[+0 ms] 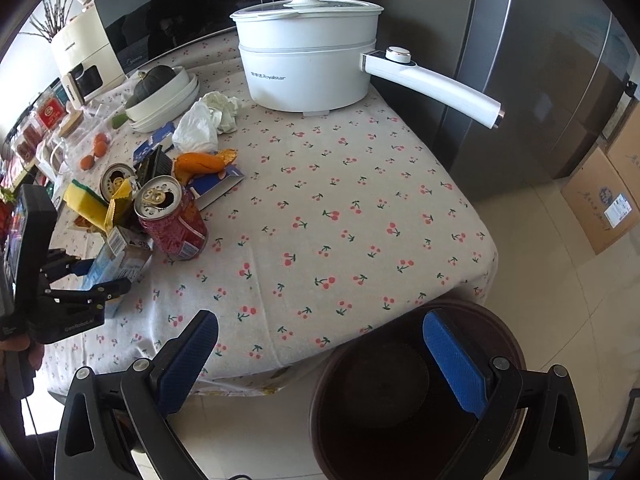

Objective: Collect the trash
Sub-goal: 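Reach the left tool to the milk carton and grasp it, then grasp the yellow-green sponge with the right tool while the left tool holds the carton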

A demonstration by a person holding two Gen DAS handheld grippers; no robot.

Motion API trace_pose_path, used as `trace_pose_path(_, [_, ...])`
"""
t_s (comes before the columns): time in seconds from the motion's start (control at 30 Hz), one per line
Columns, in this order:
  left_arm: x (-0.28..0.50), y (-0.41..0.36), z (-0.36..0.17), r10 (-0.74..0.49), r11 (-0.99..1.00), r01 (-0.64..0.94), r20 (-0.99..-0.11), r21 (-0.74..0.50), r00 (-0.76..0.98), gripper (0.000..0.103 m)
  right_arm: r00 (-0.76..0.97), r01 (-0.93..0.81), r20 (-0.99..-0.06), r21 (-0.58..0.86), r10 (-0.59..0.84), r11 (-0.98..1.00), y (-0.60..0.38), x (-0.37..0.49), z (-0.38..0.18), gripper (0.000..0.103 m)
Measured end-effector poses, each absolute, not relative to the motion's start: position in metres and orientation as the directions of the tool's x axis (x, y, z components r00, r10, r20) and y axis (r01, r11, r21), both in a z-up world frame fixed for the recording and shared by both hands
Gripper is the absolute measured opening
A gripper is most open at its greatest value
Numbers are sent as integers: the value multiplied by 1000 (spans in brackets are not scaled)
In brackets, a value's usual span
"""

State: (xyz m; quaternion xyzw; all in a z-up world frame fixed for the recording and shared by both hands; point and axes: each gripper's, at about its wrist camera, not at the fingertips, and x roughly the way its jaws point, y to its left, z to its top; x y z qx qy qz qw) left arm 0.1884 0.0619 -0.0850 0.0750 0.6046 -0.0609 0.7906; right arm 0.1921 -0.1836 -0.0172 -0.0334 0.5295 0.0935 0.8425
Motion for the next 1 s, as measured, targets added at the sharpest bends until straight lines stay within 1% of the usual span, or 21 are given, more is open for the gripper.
trace_pose_path(0.13, [168, 86, -72, -22, 998, 59, -964, -7, 266, 41, 425, -210, -894, 57, 144, 976, -165, 195, -15, 103])
trace_pose_path(0.37, [122, 114, -43, -34, 998, -37, -938, -49, 345, 40, 407, -264, -889, 107, 211, 959, -119, 194, -15, 103])
trace_pose_path(0.63, [100, 160, -29, 72, 985, -172, -902, -3, 425, 40, 383, -280, -877, 190, 291, 941, -66, 193, -26, 103])
trace_pose_path(0.77, [90, 190, -29, 61, 969, -240, -900, -50, 432, 40, 366, -282, -866, 246, 341, 927, -40, 198, -31, 102])
trace_pose_path(0.83, [84, 202, -26, 71, 961, -269, -894, -56, 442, 40, 359, -291, -858, 270, 367, 918, -25, 202, -29, 100])
trace_pose_path(1.0, [77, 236, -20, 135, 933, -358, -882, -41, 451, 40, 371, -328, -866, 217, 336, 919, 16, 213, -21, 95])
